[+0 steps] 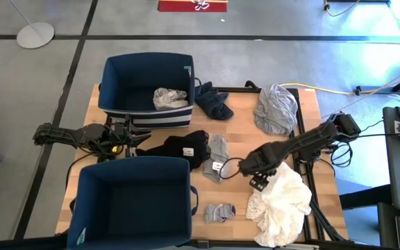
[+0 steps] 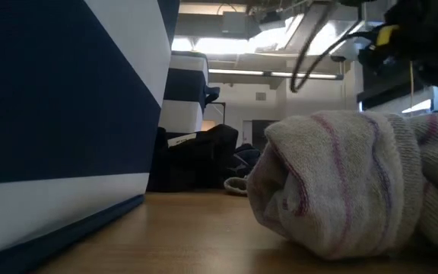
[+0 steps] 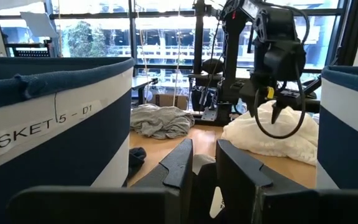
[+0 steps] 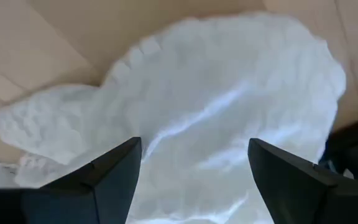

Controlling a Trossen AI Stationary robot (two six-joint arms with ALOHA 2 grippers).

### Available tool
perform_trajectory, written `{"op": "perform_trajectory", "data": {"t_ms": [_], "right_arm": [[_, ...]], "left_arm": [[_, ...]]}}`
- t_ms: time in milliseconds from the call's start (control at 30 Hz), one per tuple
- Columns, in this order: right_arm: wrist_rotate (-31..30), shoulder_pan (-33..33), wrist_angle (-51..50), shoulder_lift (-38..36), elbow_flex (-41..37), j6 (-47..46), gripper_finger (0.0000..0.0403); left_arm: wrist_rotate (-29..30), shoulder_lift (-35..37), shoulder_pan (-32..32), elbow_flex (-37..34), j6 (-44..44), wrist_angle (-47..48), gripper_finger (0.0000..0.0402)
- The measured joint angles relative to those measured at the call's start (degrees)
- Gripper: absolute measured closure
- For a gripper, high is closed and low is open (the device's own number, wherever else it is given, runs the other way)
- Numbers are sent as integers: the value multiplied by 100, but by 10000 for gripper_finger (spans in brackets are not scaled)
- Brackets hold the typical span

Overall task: Sort clothes
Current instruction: Put the white shirt into the top blue laundry organizer

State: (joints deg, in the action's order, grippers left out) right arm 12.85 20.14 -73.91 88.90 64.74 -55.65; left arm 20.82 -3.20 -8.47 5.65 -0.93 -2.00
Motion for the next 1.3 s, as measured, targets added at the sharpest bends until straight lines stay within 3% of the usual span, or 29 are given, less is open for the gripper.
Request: {"op": "perform_trajectory", "data": {"t_ms": [133, 400, 633, 867, 1000, 1133, 1300], "right_arm": [[215, 242, 14, 0, -203, -306, 109], [333, 475, 1452, 0, -1370, -564, 109], [-344, 451, 2891, -42, -2269, -458, 109], [-2086, 251, 3582, -23, -2329, 91, 109], [-2681, 26, 4048, 0, -2348, 512, 109], [-2692, -220, 4091, 4, -2249, 823, 109], [-2281, -476, 2930, -110, -1663, 1209, 109]], "left_arm": [[0, 0, 0, 0, -61, -1, 341], [2, 0, 0, 0, -60, -7, 341], [2, 0, -1, 0, -60, -13, 341], [9, 1, -2, 0, -126, -36, 341], [42, 0, -1, 0, -104, -39, 341], [42, 2, 0, 0, -102, -39, 341], [42, 0, -2, 0, -102, -39, 341]]}}
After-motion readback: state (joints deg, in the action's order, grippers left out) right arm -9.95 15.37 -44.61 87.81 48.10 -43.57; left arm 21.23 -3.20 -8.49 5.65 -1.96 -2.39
